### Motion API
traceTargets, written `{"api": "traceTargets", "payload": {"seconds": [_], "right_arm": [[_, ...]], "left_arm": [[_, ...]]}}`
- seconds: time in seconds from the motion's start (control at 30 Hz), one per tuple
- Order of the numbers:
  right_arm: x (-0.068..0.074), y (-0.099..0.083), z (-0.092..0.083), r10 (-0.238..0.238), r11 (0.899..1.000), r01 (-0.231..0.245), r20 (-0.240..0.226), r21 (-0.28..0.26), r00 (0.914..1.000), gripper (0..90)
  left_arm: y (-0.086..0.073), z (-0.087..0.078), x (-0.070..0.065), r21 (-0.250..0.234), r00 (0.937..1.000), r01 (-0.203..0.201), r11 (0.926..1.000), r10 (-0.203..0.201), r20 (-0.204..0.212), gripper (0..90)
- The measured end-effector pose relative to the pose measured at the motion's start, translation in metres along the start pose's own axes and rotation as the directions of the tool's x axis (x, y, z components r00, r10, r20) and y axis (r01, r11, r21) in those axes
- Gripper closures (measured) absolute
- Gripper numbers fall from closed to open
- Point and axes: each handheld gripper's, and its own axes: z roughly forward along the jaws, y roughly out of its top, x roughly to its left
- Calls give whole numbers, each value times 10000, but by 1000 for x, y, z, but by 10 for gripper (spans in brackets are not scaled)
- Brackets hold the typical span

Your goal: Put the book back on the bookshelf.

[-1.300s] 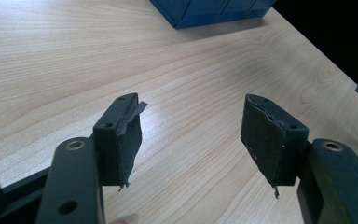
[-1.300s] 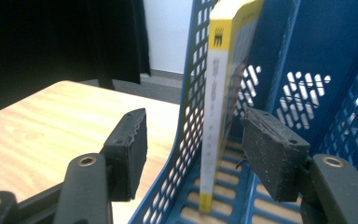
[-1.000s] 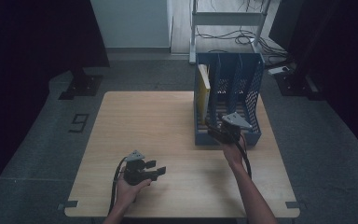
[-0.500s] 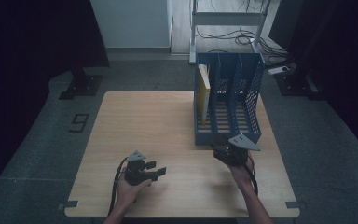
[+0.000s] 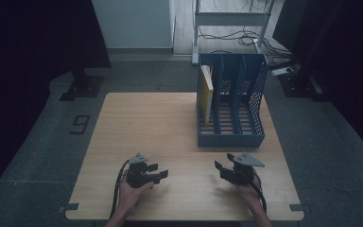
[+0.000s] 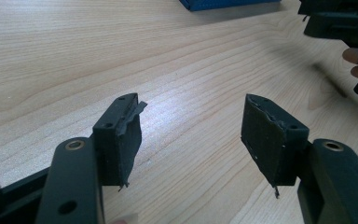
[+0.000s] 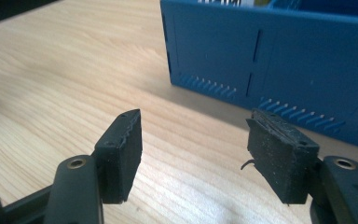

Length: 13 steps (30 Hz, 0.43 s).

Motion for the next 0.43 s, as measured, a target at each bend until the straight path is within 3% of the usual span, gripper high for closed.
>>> {"api": "traceTargets", "payload": {"seconds": [0.27, 0.43], "right_arm": [[0, -1, 2, -4, 10000, 3, 42, 60, 10000, 348], [-2, -5, 3, 252, 9996, -252, 37, 144, 9997, 353]], "left_arm": [[0, -1, 1, -13, 10000, 23, 10000, -23, 5, 377], [1, -1, 1, -31, 10000, 17, 10000, -16, 27, 377]]}}
